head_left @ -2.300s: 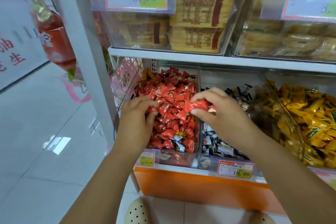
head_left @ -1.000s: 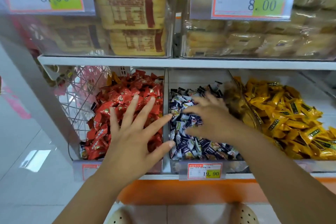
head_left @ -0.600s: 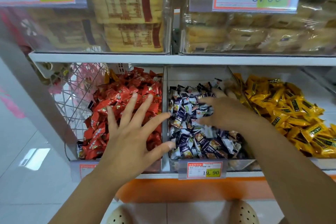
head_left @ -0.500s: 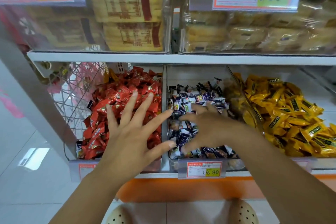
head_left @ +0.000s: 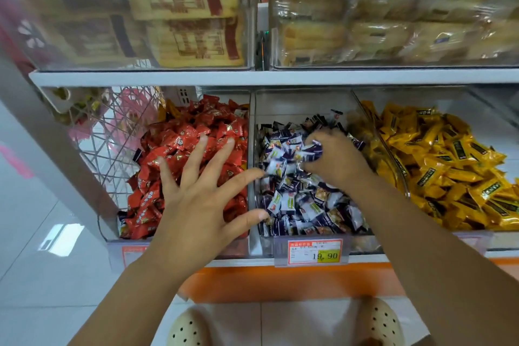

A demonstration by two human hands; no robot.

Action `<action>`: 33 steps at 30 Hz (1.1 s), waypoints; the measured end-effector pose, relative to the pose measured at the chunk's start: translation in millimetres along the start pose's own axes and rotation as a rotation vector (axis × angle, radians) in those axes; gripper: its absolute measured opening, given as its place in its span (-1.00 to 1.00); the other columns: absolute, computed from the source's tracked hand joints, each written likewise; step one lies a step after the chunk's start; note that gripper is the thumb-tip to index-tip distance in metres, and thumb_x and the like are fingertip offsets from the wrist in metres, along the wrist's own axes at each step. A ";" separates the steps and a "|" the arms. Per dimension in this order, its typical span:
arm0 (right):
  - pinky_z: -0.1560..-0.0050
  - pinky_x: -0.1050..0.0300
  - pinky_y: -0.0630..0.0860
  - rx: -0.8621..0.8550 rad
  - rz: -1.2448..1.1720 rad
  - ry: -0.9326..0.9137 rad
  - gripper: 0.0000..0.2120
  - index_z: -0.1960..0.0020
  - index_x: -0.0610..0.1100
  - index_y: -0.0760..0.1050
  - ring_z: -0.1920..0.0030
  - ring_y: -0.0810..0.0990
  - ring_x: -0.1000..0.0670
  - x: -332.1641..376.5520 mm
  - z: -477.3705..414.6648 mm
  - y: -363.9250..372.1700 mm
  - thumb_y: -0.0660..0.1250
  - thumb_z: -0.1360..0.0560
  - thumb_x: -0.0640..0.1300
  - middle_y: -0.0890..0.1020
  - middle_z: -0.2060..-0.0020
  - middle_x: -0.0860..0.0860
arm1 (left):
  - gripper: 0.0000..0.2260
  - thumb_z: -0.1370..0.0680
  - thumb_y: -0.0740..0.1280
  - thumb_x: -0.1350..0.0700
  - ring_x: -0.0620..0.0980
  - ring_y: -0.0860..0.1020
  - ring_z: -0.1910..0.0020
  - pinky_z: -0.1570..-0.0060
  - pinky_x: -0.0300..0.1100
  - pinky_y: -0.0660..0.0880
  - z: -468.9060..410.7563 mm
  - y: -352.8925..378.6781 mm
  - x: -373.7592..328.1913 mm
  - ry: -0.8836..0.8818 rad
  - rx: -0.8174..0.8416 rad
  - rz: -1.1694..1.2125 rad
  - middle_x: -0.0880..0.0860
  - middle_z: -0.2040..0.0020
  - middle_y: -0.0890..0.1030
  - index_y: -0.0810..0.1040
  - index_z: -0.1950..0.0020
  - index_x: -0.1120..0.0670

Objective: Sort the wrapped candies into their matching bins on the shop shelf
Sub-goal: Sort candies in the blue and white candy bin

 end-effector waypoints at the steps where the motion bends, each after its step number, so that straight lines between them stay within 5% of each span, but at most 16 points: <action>1: -0.10 0.04 0.48 0.052 -0.059 0.028 -0.45 -0.30 0.06 0.39 -0.12 0.51 -0.17 -5.4 -1.2 -3.6 0.51 -0.37 0.05 0.31 -0.35 -0.16 | -0.49 -0.47 -0.02 -0.47 0.09 -0.08 -0.56 -0.29 0.53 -0.10 0.0 1.1 0.4 0.005 0.001 0.008 -0.05 -0.56 0.15 0.34 -0.35 -0.36; 4: -0.30 -0.03 0.37 0.155 0.007 0.033 -0.31 -0.41 0.13 0.29 -0.34 0.36 -0.21 2.7 9.5 -18.5 0.51 -0.36 0.09 0.24 -0.41 -0.13 | -0.48 -0.46 -0.02 -0.48 0.08 -0.07 -0.56 -0.29 0.52 -0.10 -0.6 1.8 1.6 0.018 -0.003 0.023 -0.05 -0.56 0.14 0.32 -0.36 -0.35; 8: -0.18 0.07 0.40 0.093 0.055 -0.374 -0.87 -0.04 0.01 0.60 -0.15 0.41 0.02 78.4 36.2 1.2 0.39 -0.49 -0.09 0.53 -0.03 0.03 | -0.47 -0.46 -0.01 -0.48 0.09 -0.04 -0.56 -0.30 0.52 -0.11 -1.9 1.5 1.4 0.030 -0.006 -0.001 -0.05 -0.55 0.18 0.33 -0.37 -0.34; 10: -0.10 0.04 0.44 0.181 0.101 -0.416 -0.82 -0.09 -0.04 0.60 -0.11 0.43 -0.01 86.0 37.7 39.8 0.31 -0.53 -0.20 0.55 0.02 -0.01 | -0.47 -0.46 -0.01 -0.48 0.08 -0.04 -0.56 -0.30 0.52 -0.12 -1.5 1.1 1.4 0.025 -0.008 -0.003 -0.05 -0.55 0.18 0.33 -0.37 -0.34; 13: -0.19 0.04 0.36 0.202 0.225 -0.367 -0.56 -0.40 0.06 0.38 -0.26 0.31 -0.05 66.7 23.9 58.5 0.28 -0.54 -0.18 0.47 -0.28 0.00 | -0.48 -0.47 -0.01 -0.47 0.08 -0.04 -0.56 -0.30 0.51 -0.12 -0.3 -0.3 1.9 0.017 -0.009 -0.002 -0.05 -0.55 0.18 0.32 -0.36 -0.35; 16: -0.40 -0.06 0.09 0.348 0.358 -0.287 -0.38 -0.49 0.23 0.11 -0.44 0.06 -0.07 46.1 19.9 69.6 0.30 -0.53 -0.05 0.03 -0.53 0.12 | -0.48 -0.47 -0.02 -0.47 0.07 -0.05 -0.56 -0.30 0.51 -0.12 1.3 -0.7 3.1 0.008 -0.009 0.014 -0.06 -0.55 0.17 0.31 -0.37 -0.36; 20: -0.37 -0.08 0.12 0.311 0.369 -0.261 -0.38 -0.41 0.24 0.20 -0.42 0.07 -0.08 49.2 17.8 68.3 0.38 -0.43 0.11 0.08 -0.50 0.11 | -0.48 -0.46 -0.03 -0.48 0.06 -0.07 -0.56 -0.30 0.51 -0.12 1.2 0.2 4.0 -0.003 -0.008 0.034 -0.07 -0.55 0.16 0.29 -0.37 -0.38; 25: -0.33 -0.08 0.11 0.250 0.345 -0.284 -0.57 -0.29 0.31 0.38 -0.38 0.12 -0.09 51.8 17.7 68.2 0.36 -0.46 0.08 0.14 -0.47 0.09 | -0.48 -0.46 0.00 -0.47 0.06 -0.07 -0.56 -0.31 0.49 -0.16 0.3 0.2 2.8 -0.006 -0.016 0.045 -0.07 -0.55 0.16 0.32 -0.36 -0.37; 30: -0.28 -0.05 0.15 0.199 0.297 -0.270 -0.67 -0.24 0.14 0.50 -0.36 0.19 -0.06 48.9 14.0 66.0 0.37 -0.48 0.05 0.24 -0.43 0.08 | -0.48 -0.45 -0.01 -0.48 0.04 -0.07 -0.56 -0.31 0.49 -0.15 0.8 -0.7 2.8 -0.020 -0.022 0.071 -0.08 -0.55 0.16 0.32 -0.35 -0.37; 33: -0.38 -0.02 0.16 0.276 0.041 -0.194 -0.61 -0.26 0.00 0.50 -0.41 0.21 -0.04 40.2 11.1 53.1 0.39 -0.47 0.08 0.28 -0.42 0.09 | -0.49 -0.45 0.00 -0.48 0.02 -0.08 -0.56 -0.32 0.47 -0.16 0.7 -0.9 3.6 -0.027 -0.019 0.088 -0.08 -0.55 0.15 0.31 -0.35 -0.38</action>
Point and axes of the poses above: each hand's wrist, its own z-axis away from the middle knuckle, its own y-axis out of the palm, x = y × z, the point moved 10 cm from there along -z, towards the middle knuckle
